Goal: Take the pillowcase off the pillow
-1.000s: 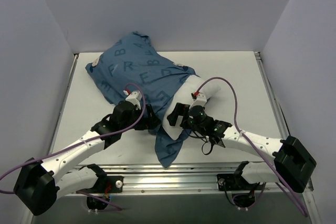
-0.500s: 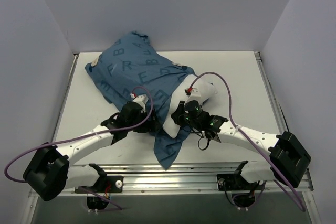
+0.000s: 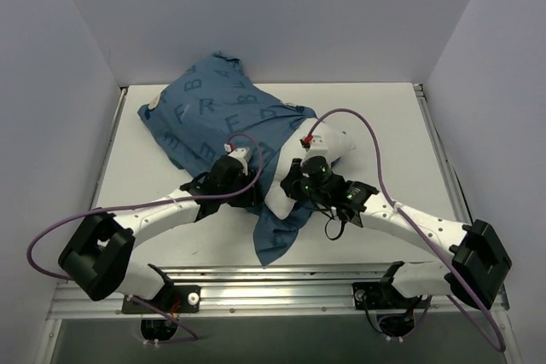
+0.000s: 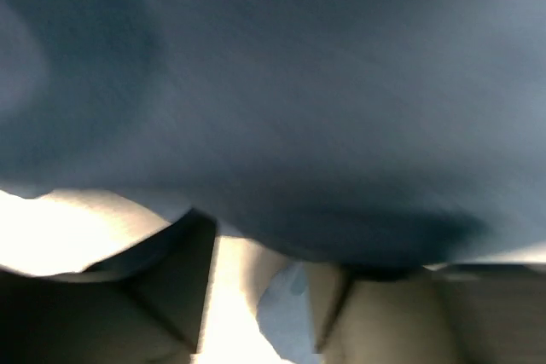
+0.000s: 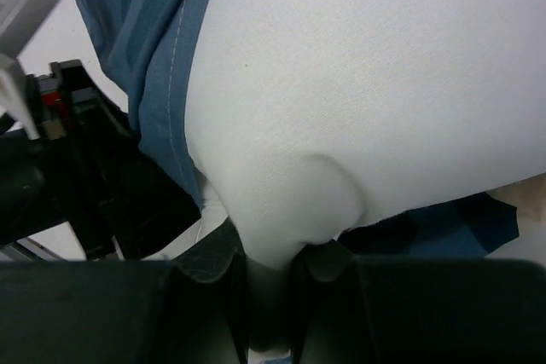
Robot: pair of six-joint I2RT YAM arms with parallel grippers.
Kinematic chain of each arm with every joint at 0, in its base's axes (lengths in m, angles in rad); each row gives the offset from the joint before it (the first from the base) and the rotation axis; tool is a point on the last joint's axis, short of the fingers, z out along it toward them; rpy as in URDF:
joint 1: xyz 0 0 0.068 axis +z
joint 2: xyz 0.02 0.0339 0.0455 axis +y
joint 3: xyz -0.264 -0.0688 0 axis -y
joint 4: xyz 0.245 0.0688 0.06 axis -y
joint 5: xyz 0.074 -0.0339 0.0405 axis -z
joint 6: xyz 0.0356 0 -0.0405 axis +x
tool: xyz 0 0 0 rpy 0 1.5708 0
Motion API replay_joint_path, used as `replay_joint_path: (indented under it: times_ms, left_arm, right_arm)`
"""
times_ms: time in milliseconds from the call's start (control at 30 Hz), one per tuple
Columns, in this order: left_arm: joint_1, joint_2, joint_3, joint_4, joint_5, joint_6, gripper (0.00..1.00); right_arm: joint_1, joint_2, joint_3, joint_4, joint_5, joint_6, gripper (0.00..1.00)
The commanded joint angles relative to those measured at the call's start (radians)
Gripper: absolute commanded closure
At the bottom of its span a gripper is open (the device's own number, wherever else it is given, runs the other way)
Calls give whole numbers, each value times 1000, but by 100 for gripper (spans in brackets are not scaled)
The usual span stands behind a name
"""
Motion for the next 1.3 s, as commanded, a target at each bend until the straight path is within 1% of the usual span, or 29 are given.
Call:
replay_joint_path:
  times_ms: [0, 67, 100, 167, 200, 233, 267, 333, 367, 433, 467, 567, 633, 733, 833, 933, 967, 1000, 1067, 1100, 1133, 1167, 1200, 1233, 1267]
  left_arm:
    - [0, 59, 55, 35, -84, 24, 53]
    - [2, 76, 86, 19, -107, 22, 67]
    - [3, 85, 95, 9, -137, 24, 80]
    - [14, 87, 130, -24, -183, 19, 89]
    - [20, 88, 142, -37, -228, 9, 96]
    - [31, 90, 150, -63, -249, 4, 97]
    - [57, 92, 159, -73, -268, -7, 98]
    - [86, 99, 176, -106, -315, -36, 98]
    - [115, 102, 179, -115, -335, -60, 98]
    - [141, 111, 178, -129, -387, -82, 98]
    - [157, 116, 176, -132, -401, -96, 98]
    - [215, 136, 164, -136, -453, -168, 98]
    - [266, 162, 159, -135, -467, -197, 98]
    - [325, 210, 152, -106, -464, -241, 98]
    - [352, 260, 161, -63, -414, -254, 98]
    - [350, 266, 175, -20, -330, -240, 98]
    - [349, 239, 169, -15, -307, -246, 97]
    - [344, 218, 164, -14, -268, -248, 96]
    - [323, 156, 152, -31, -247, -239, 90]
    - [309, 79, 140, -43, -251, -223, 80]
    - [292, 32, 136, -85, -260, -208, 74]
    - [254, -56, 136, -115, -277, -173, 68]
    - [237, -98, 138, -174, -289, -153, 55]
    - [218, -141, 136, -201, -308, -133, 50]
    - [203, -218, 139, -225, -314, -96, 44]
  right_arm:
    - [1, -90, 85, 28, -24, -28, 100]
    - [1, -118, 102, 6, -27, -45, 100]
    - [0, -130, 108, -24, -25, -52, 100]
    - [0, -176, 127, -61, -19, -81, 100]
    - [-2, -193, 150, -101, -19, -94, 100]
    - [-3, -213, 163, -116, -16, -104, 100]
    - [-3, -253, 177, -182, -13, -124, 100]
    - [-9, -311, 231, -233, -7, -144, 100]
    - [-11, -330, 251, -286, -5, -163, 100]
    - [-16, -362, 317, -340, 1, -181, 100]
    - [-20, -386, 341, -398, 5, -189, 100]
    - [-25, -426, 429, -503, 21, -207, 100]
    - [-25, -451, 475, -537, 16, -209, 100]
    - [-25, -501, 504, -577, 12, -210, 100]
    - [-23, -512, 498, -607, -51, -224, 100]
    - [-23, -474, 399, -575, -194, -224, 100]
    - [-23, -460, 319, -527, -278, -215, 100]
    - [-23, -445, 278, -497, -318, -207, 100]
    - [-22, -373, 205, -422, -384, -188, 100]
    - [-22, -345, 153, -410, -440, -183, 100]
    - [-20, -286, 136, -400, -459, -181, 100]
    - [-13, -259, 124, -387, -473, -181, 98]
    - [-7, -241, 107, -377, -491, -183, 91]
    - [0, -220, 101, -348, -502, -186, 69]
    - [15, -213, 98, -334, -518, -192, 55]
